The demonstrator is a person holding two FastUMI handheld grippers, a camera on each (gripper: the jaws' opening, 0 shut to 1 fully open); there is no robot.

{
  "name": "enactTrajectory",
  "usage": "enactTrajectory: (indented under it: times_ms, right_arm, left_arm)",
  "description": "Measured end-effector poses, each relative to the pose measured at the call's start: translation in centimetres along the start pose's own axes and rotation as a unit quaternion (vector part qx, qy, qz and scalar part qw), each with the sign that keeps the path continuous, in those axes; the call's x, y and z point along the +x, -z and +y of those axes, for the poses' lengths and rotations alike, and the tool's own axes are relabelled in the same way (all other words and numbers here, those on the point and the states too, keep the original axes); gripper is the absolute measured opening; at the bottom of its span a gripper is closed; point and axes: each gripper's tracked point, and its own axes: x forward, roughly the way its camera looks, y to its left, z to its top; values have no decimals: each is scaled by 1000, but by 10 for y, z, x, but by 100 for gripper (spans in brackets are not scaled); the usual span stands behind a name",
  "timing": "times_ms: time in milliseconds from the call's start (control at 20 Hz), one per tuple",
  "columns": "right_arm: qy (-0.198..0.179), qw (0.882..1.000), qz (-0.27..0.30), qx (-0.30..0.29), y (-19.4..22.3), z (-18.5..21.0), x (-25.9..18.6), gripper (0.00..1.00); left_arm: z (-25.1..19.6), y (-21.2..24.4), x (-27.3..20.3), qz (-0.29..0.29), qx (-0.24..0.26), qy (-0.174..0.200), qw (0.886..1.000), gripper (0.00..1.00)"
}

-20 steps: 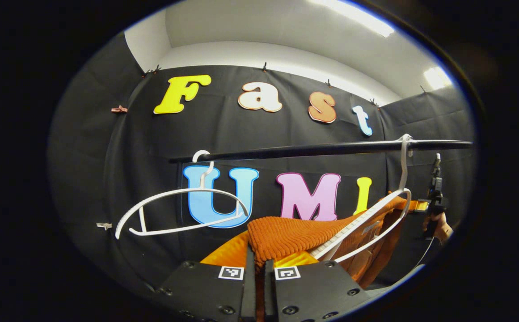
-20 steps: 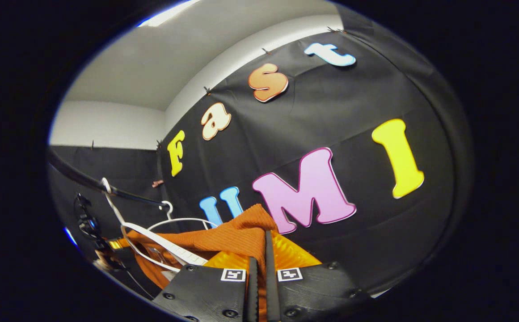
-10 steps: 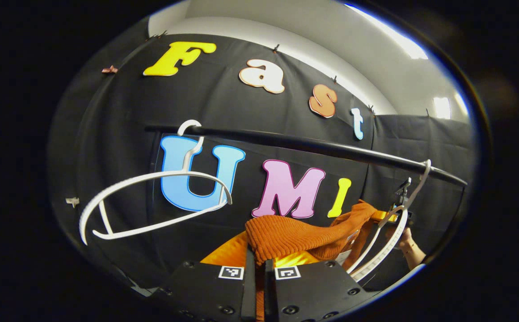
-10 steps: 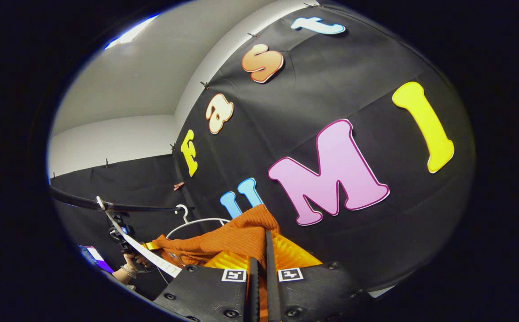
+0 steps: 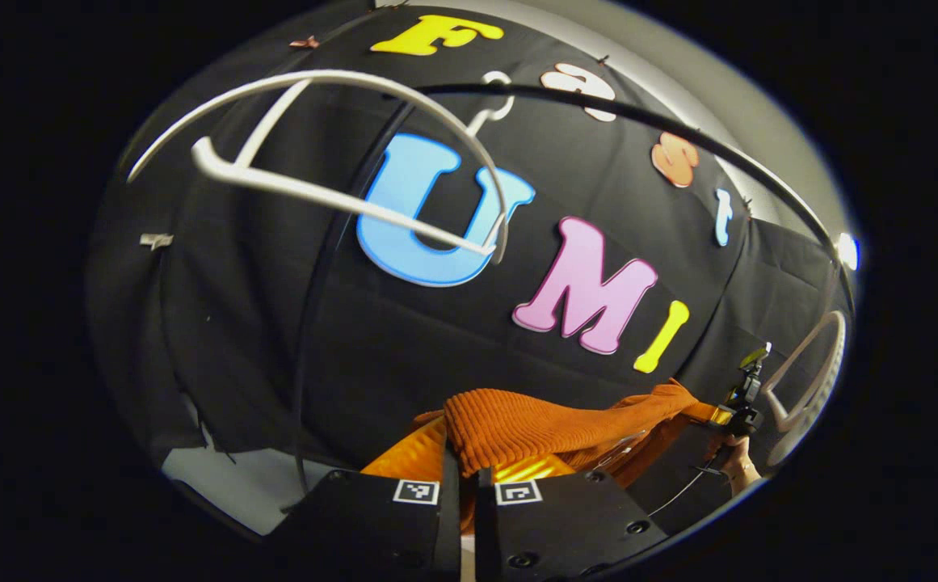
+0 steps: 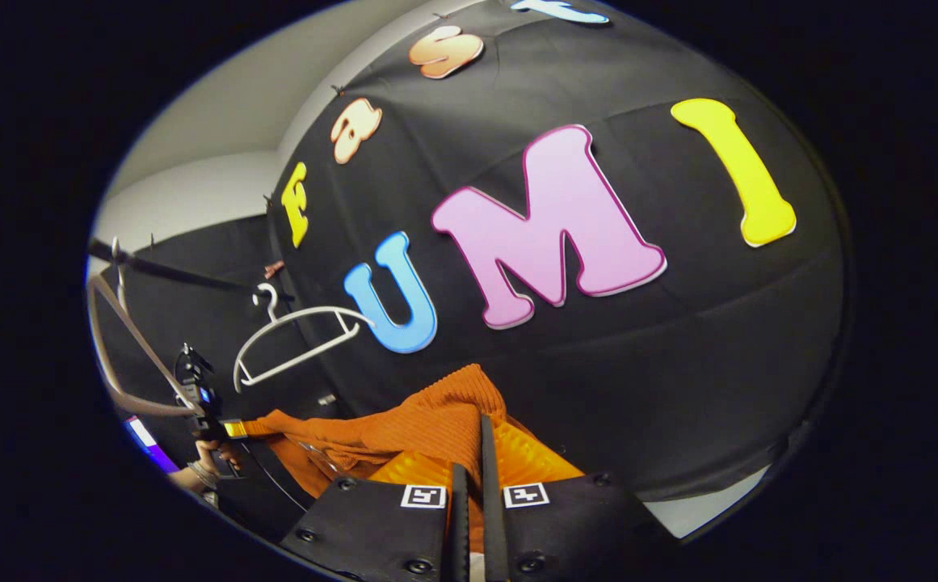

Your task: Grasp the clothes on the hanger with both hands and then place them into the laundry hamper below.

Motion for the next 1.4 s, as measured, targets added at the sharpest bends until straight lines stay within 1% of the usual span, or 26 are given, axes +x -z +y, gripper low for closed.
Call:
enactTrajectory:
  times_ms: [200, 300, 350, 450, 550, 650, 700, 750, 850, 950, 1000, 1150, 1250, 1400]
  right_arm:
    - [18, 999, 31, -2, 38, 3, -20, 11]
    - [27, 999, 46, -2, 57, 7, -32, 11]
    - [26, 998, 51, 3, 65, 14, -40, 12]
    - [26, 998, 59, 13, 79, 29, -56, 12]
    - [21, 997, 71, 27, 96, 48, -70, 11]
    - [19, 996, 90, 8, 118, 68, -83, 12]
    - [24, 995, 99, -6, 128, 75, -89, 11]
    - [25, 994, 106, -7, 138, 82, -96, 11]
    - [8, 992, 125, 10, 161, 109, -107, 11]
    - [-1, 989, 148, 19, 181, 129, -114, 11]
    - [-6, 987, 158, 23, 189, 137, -119, 12]
    - [-18, 983, 181, 27, 205, 163, -129, 11]
    - [-14, 980, 199, 13, 212, 172, -136, 11]
    - [-12, 978, 210, 1, 211, 180, -152, 11]
  left_arm:
    - [8, 44, -30, 22, -44, -27, 998, 11]
    - [4, 64, -52, 32, -52, -41, 997, 11]
    - [-2, 70, -62, 34, -52, -41, 997, 11]
    - [-26, 78, -81, 32, -80, -24, 996, 11]
    - [-45, 87, -96, 28, -94, -19, 995, 11]
    - [-65, 115, -107, 52, -102, -13, 993, 10]
    - [-80, 129, -110, 69, -103, -3, 992, 10]
    - [-94, 141, -112, 81, -102, 6, 991, 10]
    - [-119, 167, -115, 101, -98, 21, 990, 10]
    - [-139, 187, -115, 121, -97, 28, 987, 10]
    - [-151, 194, -113, 130, -99, 39, 986, 10]
    - [-176, 203, -104, 141, -94, 62, 984, 10]
    - [-186, 207, -102, 155, -87, 67, 982, 10]
    - [-211, 214, -112, 157, -67, 79, 982, 10]
